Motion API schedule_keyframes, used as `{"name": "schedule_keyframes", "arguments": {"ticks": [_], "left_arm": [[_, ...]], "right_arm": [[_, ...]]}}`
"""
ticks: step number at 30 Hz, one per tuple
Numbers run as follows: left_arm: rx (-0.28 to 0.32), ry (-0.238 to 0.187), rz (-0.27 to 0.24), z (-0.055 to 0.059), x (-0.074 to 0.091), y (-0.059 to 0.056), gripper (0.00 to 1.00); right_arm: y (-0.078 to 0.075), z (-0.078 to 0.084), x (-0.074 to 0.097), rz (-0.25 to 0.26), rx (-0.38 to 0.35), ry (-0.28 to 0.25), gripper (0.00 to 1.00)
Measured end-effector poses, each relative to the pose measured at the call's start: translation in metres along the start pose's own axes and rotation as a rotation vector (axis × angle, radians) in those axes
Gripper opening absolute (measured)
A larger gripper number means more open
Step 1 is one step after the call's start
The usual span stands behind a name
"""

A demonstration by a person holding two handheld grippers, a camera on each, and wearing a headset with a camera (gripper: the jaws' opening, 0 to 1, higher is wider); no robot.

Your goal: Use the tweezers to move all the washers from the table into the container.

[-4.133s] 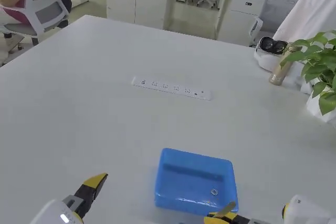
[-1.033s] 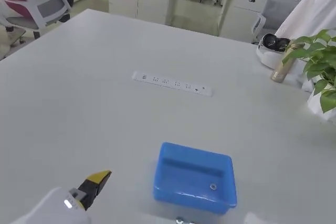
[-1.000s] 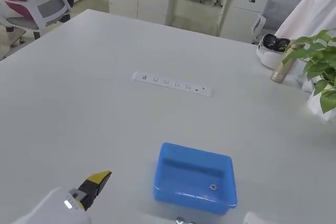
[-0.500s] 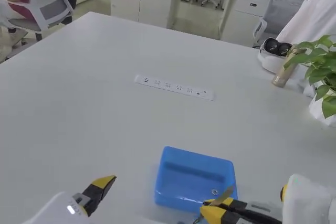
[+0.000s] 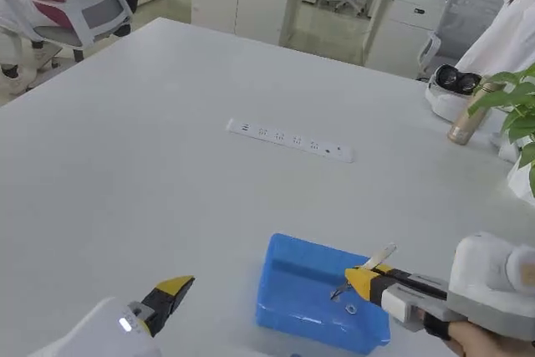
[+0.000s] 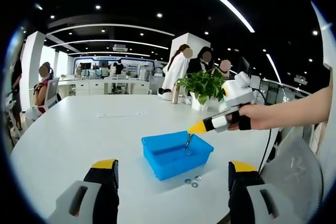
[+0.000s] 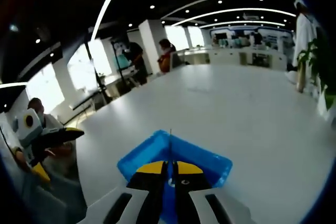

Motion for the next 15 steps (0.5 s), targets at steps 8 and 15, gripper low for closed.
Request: {"name": "schedule_keyframes", "arguments": {"ticks": [8,15], "left_arm": [[0.007,0.001,0.004,0.000,0.000,0.000,0.86],[0.009,0.002,0.008,0.000,-0.001,-0.001,0.86]], "right_arm": [[-0.018,0.012,-0.015,0.033,-0.007,0.067,0.03],[-0.021,0.012,-0.012,0.034,-0.020,0.055,0.03]]}}
Point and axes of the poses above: the centre of the closed fingertips' face, and the gripper's own axes: x roughly backward along the fingers, y roughly to its left, z roughly out of its underside, the point moved 8 cm from there along x, roughly backward along the fingers, and after that the axes turned 12 degrees about -z, right-handed, at the moved point
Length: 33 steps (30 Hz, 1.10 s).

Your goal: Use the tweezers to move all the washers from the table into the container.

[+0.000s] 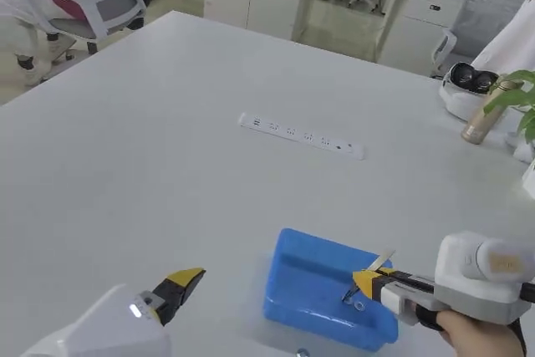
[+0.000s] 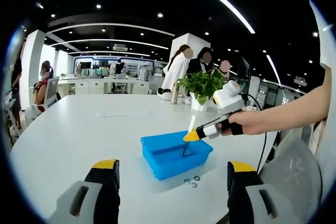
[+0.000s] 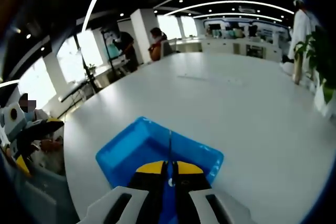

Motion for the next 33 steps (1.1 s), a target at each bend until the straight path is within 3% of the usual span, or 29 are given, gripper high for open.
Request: {"name": "schedule_keyframes", "arguments": {"ticks": [3,6,10,19,24,29,33], "left_arm": [[-0.002,0.003,0.003,0.000,0.000,0.000,0.85],[0.001,0.007,0.010,0.001,-0.001,-0.001,0.85],[0.000,0.007,0.012,0.001,-0.001,-0.001,0.85],[-0.005,0.013,0.023,0.001,-0.001,-0.003,0.85],[-0.005,0.015,0.026,0.002,-0.001,-0.003,0.85],[-0.005,0.018,0.031,0.002,-0.001,-0.003,0.85],[-0.008,0.020,0.032,0.002,-0.001,-0.003,0.85]], "right_arm": [[-0.002,0.002,0.002,-0.002,-0.017,-0.015,0.03],[0.004,-0.002,0.006,-0.036,-0.075,-0.098,0.03],[0.020,-0.009,0.015,-0.102,-0.114,-0.185,0.03],[0.060,-0.009,0.043,-0.183,-0.127,-0.313,0.03],[0.078,0.006,0.046,-0.217,-0.109,-0.283,0.03],[0.079,0.032,0.039,-0.205,-0.083,-0.170,0.03],[0.074,0.043,0.034,-0.187,-0.075,-0.125,0.03]]}}
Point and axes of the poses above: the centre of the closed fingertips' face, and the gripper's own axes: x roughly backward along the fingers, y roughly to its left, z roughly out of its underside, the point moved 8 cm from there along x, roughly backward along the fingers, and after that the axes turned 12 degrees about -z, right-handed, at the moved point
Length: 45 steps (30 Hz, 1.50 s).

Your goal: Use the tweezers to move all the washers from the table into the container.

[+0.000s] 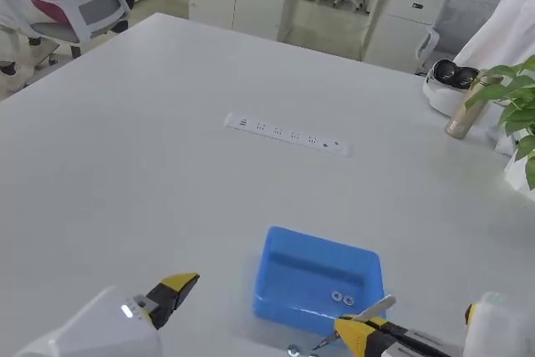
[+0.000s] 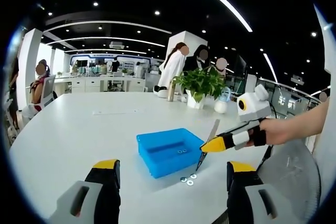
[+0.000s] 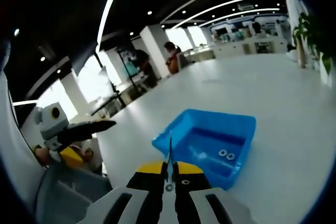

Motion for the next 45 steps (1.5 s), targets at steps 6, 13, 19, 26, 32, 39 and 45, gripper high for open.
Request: {"name": "schedule_keyframes", "arguments": {"ticks": [6,13,19,26,32,39,45], "left_arm": [[0.000,0.004,0.000,0.000,0.000,0.000,0.85],[0.002,0.004,-0.004,0.000,0.000,0.001,0.85],[-0.026,0.016,-0.005,0.002,0.000,0.000,0.85],[-0.022,0.013,-0.004,0.001,-0.001,0.001,0.85],[-0.038,0.022,-0.005,0.003,-0.001,0.000,0.85],[-0.040,0.022,-0.001,0.002,-0.001,-0.001,0.85],[-0.041,0.025,0.005,0.003,-0.001,-0.001,0.85]], "right_arm": [[-0.011,0.008,-0.004,0.034,0.023,0.029,0.04],[-0.005,0.012,-0.010,0.052,0.086,0.068,0.04],[-0.009,0.014,-0.012,0.054,0.114,0.097,0.04],[-0.008,0.014,-0.014,0.035,0.138,0.117,0.04],[0.004,0.015,-0.017,0.012,0.236,0.189,0.03],[0.013,0.017,-0.025,-0.023,0.455,0.327,0.03],[0.015,0.016,-0.032,-0.008,0.477,0.361,0.03]]}}
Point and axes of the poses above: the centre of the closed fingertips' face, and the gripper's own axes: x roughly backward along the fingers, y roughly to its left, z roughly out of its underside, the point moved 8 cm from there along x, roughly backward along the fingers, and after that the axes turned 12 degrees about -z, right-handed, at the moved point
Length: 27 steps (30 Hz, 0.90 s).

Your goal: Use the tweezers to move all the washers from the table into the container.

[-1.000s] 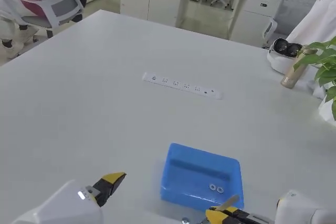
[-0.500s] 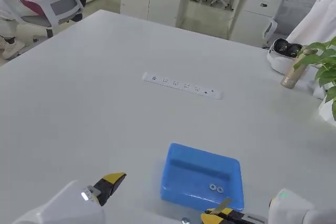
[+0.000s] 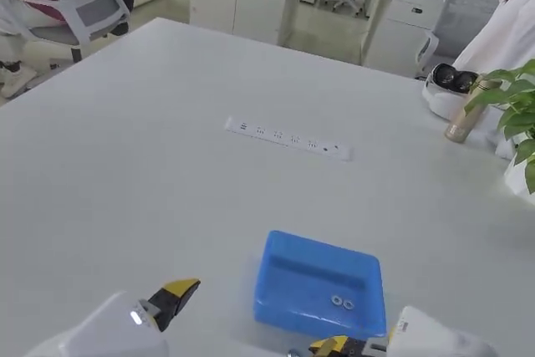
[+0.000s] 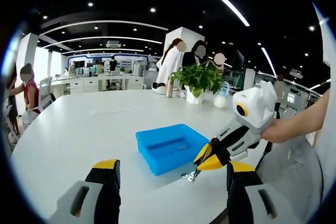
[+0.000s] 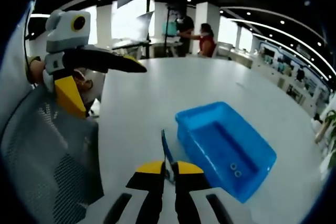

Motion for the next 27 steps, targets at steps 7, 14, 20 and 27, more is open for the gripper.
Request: {"name": "schedule_keyframes", "arguments": {"ticks": [7,14,20,27], "left_arm": [[0.009,-0.003,0.003,0.000,0.000,0.000,0.84],[0.034,-0.020,0.006,-0.002,0.001,0.000,0.84],[0.042,-0.025,0.003,-0.002,0.001,0.001,0.84],[0.036,-0.025,0.007,-0.003,0.001,0.000,0.84]], "right_arm": [[-0.010,0.003,0.003,0.007,-0.165,-0.073,0.03],[-0.015,0.014,0.011,0.023,-0.285,-0.149,0.03],[-0.014,0.007,0.038,0.033,-0.363,-0.320,0.03],[-0.022,-0.014,0.073,0.067,-0.420,-0.480,0.03]]}}
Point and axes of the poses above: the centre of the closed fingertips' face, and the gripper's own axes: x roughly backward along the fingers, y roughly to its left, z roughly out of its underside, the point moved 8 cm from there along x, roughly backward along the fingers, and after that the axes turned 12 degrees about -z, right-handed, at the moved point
